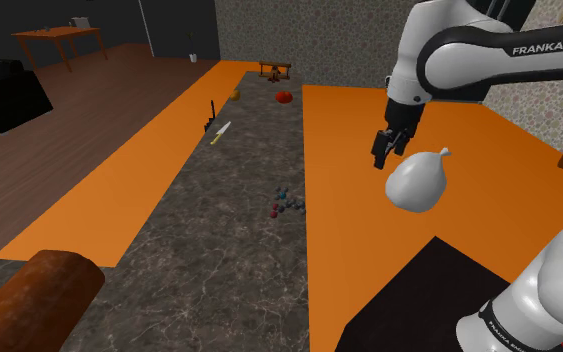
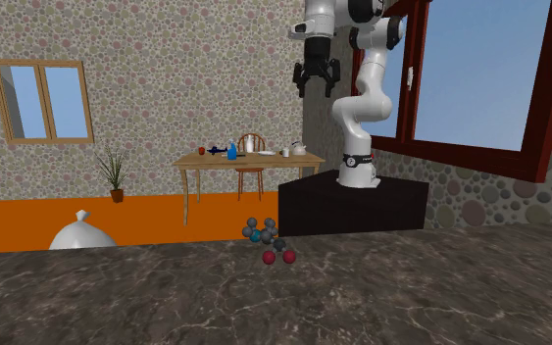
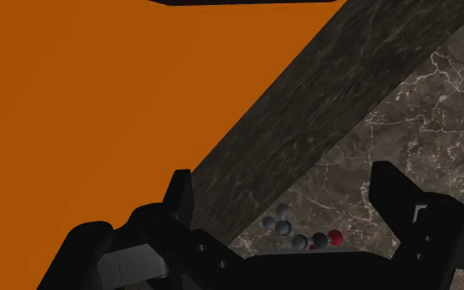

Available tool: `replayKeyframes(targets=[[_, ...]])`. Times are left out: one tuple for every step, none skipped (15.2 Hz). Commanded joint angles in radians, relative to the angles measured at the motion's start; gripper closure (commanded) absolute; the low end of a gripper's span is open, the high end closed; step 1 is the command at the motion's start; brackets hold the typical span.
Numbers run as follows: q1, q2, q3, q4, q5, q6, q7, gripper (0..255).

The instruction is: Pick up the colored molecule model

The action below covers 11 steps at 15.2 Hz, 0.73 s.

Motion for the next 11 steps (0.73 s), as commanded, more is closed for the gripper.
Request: replayKeyframes(targets=[[0.001,0.072,0.0,0.013,0.007,0.06,0.001,0],[0.001,0.108,0.0,0.02,0.01,0.087,0.001,0],[0.002,0.144,0.0,0.029,0.013,0.114,0.0,0],[0.002,0.18,0.001,0.039,0.016,0.14,0.0,0],[0.003,0.217,0.001,0.05,0.019,0.164,-0.001,0],[0.003,0.254,0.001,0.063,0.023,0.188,-0.001,0],[0.004,0.292,0.001,0.077,0.026,0.211,-0.002,0],[0.005,0.33,0.002,0.092,0.029,0.233,-0.003,0],[0.005,0.368,0.002,0.109,0.033,0.253,-0.004,0],[0.006,0.406,0.002,0.127,0.036,0.273,-0.006,0],[0.007,0.444,0.003,0.146,0.039,0.291,-0.007,0]])
